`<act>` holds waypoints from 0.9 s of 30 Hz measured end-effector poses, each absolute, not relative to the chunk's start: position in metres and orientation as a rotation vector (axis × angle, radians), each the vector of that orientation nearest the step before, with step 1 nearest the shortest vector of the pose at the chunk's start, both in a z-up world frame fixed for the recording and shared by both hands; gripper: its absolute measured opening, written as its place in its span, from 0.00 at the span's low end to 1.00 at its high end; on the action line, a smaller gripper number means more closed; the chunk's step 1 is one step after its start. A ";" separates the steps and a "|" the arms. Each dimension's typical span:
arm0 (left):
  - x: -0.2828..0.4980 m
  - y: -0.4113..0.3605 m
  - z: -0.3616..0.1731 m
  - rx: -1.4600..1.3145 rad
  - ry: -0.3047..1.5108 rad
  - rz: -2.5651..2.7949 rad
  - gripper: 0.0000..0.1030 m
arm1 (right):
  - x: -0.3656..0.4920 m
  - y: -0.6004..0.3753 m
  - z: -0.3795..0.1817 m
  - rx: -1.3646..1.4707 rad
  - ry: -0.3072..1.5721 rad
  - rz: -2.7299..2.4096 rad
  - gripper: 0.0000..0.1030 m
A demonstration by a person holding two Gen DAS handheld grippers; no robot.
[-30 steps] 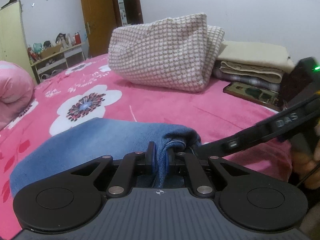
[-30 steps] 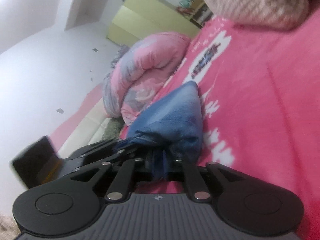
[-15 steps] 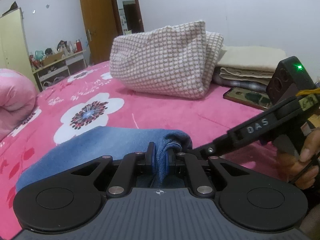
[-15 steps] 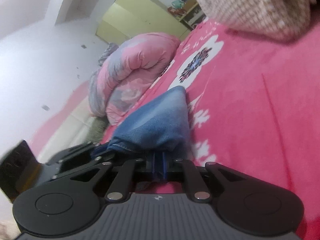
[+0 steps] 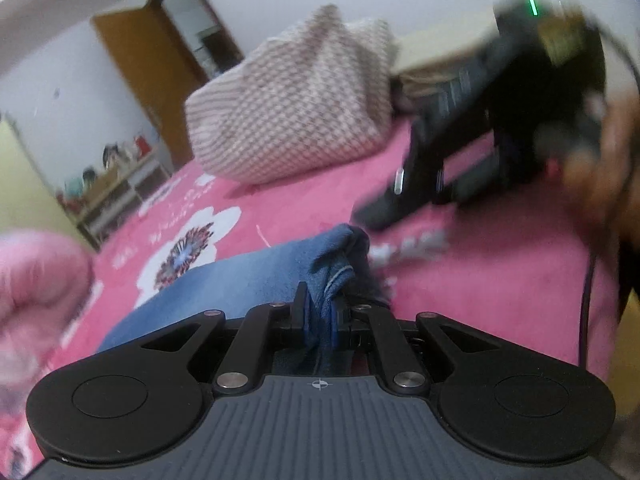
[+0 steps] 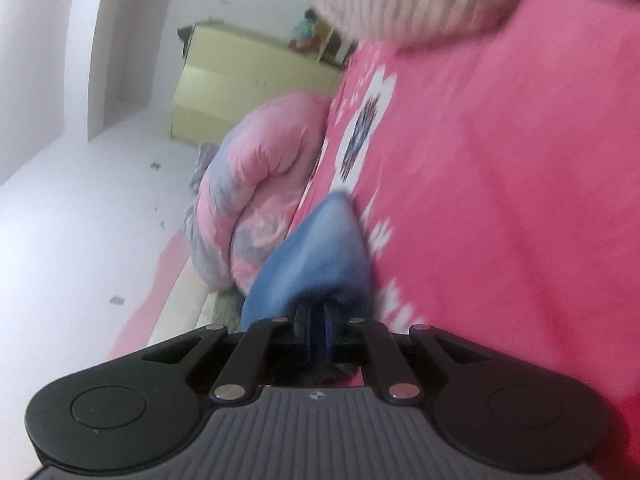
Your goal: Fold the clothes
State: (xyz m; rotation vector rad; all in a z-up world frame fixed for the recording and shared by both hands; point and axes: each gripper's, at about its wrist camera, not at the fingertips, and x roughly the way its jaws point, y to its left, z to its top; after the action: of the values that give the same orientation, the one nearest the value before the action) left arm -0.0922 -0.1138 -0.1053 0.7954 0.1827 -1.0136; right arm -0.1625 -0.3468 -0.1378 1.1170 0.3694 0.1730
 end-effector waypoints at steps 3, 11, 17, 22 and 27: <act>-0.090 -0.113 -0.105 0.799 0.185 -1.018 0.07 | -0.171 -0.361 -0.114 0.985 0.348 0.094 0.08; -0.094 -0.112 -0.108 0.821 0.206 -1.009 0.14 | -0.127 -0.289 -0.070 0.417 0.447 0.186 0.07; -0.103 -0.088 -0.095 0.841 0.245 -0.989 0.17 | -0.126 -0.281 -0.092 0.340 0.515 0.152 0.07; -0.097 -0.042 -0.062 0.617 0.333 -0.946 0.22 | -0.133 -0.282 -0.101 0.342 0.486 0.162 0.07; -0.067 -0.026 -0.068 0.481 0.418 -0.810 0.28 | -0.138 -0.279 -0.103 0.321 0.442 0.152 0.07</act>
State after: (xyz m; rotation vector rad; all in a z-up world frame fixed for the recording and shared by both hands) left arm -0.0672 -0.0262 -0.0682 0.4810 0.4184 -0.8098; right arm -0.1375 -0.2788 -0.1027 0.3207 0.4418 0.1519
